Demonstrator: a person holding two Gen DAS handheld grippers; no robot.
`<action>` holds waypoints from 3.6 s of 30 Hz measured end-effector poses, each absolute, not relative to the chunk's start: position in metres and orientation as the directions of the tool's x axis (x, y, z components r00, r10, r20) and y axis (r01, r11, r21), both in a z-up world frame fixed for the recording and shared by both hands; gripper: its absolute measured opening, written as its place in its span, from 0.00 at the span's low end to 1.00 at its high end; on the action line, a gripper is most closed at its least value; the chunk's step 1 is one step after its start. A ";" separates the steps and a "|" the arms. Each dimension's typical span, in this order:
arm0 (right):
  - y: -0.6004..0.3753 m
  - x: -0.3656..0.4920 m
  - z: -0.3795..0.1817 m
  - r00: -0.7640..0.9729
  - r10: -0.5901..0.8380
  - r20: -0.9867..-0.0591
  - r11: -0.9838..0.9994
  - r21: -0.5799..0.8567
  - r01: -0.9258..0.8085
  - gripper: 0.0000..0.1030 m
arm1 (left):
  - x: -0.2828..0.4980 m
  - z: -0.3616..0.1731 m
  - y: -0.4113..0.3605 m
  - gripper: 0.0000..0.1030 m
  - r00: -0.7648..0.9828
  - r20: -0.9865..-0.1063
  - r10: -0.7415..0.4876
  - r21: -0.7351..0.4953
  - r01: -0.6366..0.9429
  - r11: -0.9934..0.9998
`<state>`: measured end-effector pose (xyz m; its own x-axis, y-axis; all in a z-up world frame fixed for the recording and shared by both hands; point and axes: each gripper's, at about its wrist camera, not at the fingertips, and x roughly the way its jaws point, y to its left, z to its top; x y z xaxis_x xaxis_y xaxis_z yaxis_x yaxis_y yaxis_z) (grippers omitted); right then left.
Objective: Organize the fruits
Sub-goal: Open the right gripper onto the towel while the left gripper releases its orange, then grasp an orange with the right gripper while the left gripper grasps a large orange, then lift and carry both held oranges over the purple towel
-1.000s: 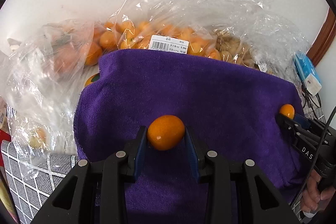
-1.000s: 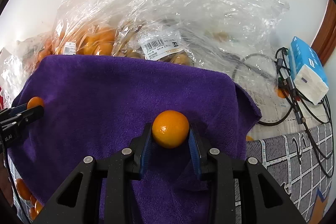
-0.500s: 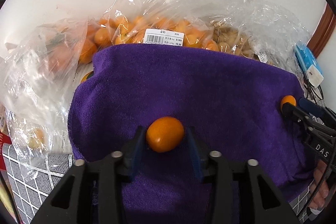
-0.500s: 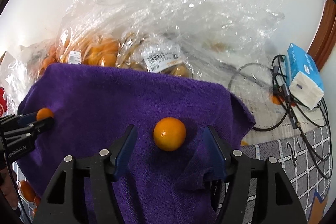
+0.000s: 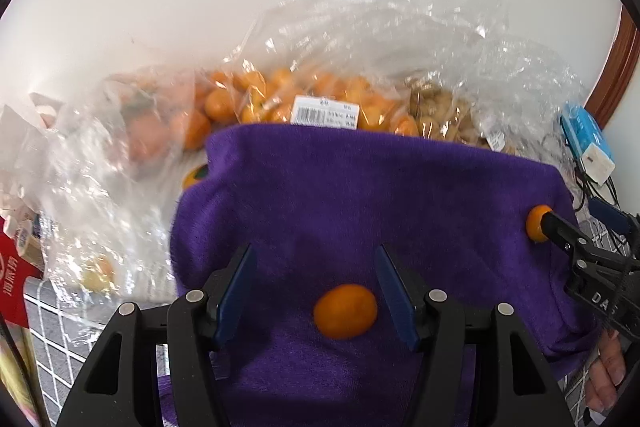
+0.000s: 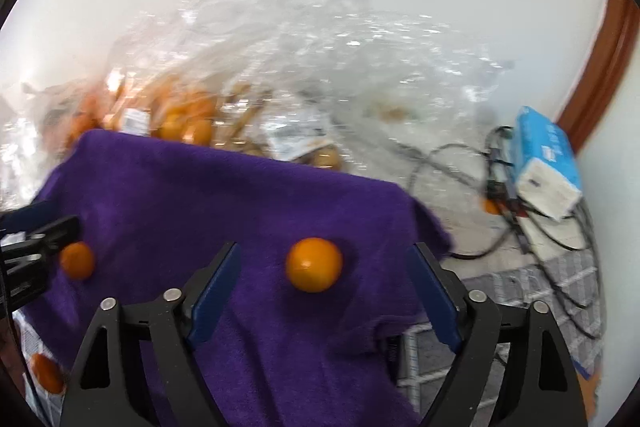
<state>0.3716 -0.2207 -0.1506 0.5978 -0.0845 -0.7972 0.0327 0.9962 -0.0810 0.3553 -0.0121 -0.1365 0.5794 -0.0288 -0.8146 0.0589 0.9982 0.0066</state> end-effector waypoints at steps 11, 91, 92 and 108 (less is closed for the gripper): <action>-0.225 0.347 -0.103 0.701 -0.070 -0.710 0.997 -0.067 0.031 0.83 | 0.334 -0.093 0.002 0.58 0.659 -0.750 -0.057 -0.044 0.037 0.998; -0.234 0.152 -0.197 0.616 0.202 -0.761 0.979 0.164 -0.118 0.40 | 0.146 -0.169 0.048 0.37 0.586 -0.801 -0.124 -0.101 0.072 0.992; -0.233 0.152 -0.197 0.616 0.199 -0.762 0.980 0.158 -0.122 0.40 | 0.144 -0.171 0.047 0.37 0.584 -0.801 -0.127 -0.101 0.077 0.992; -0.256 0.149 -0.198 0.625 0.322 -0.711 0.937 0.335 -0.102 0.44 | 0.136 -0.180 0.054 0.46 0.643 -0.752 -0.143 -0.144 0.052 0.988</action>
<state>0.1491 -0.2555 -0.1976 0.6251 0.3224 -0.7109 -0.1016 0.9366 0.3354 0.1360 0.0539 -0.1803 0.6431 -0.1433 -0.7522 0.0522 0.9882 -0.1437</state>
